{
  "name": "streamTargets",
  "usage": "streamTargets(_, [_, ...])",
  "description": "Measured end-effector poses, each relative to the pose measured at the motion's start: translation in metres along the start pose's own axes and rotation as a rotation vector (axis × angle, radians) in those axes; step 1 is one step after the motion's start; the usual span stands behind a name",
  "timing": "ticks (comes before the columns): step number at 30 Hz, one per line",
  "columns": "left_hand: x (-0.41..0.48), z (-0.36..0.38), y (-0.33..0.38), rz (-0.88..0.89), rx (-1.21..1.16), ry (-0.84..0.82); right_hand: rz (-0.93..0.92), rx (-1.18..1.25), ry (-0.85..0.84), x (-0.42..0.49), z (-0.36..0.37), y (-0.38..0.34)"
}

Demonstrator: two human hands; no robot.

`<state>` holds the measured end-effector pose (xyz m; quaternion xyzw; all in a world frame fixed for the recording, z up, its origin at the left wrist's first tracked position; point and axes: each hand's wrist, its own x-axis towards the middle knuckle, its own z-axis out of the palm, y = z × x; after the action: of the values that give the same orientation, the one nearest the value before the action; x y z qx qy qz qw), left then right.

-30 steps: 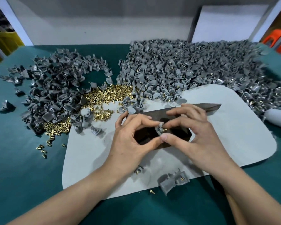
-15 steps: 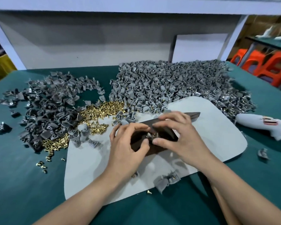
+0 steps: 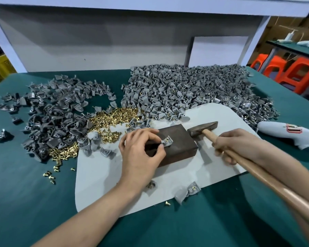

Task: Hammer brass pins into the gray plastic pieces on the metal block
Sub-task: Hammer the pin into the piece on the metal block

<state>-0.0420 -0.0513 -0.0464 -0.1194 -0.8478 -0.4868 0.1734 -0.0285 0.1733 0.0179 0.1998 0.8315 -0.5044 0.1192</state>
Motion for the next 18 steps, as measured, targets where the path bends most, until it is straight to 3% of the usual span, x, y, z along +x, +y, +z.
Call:
streamTargets(4, [0.000, 0.001, -0.001, -0.034, -0.042, 0.005, -0.247, -0.034, 0.096, -0.034, -0.006, -0.016])
streamTargets(6, [0.001, 0.001, 0.000, -0.051, -0.042, 0.008, -0.371, -0.030, 0.055, -0.052, 0.001, -0.031])
streamTargets(9, [0.002, -0.001, 0.001, -0.059, -0.023, -0.005, -0.389, 0.010, -0.080, -0.062, 0.016, -0.038])
streamTargets(18, [0.001, -0.001, 0.000, -0.056, -0.050, 0.007, -0.528, -0.191, -0.037, -0.070, 0.032, -0.048])
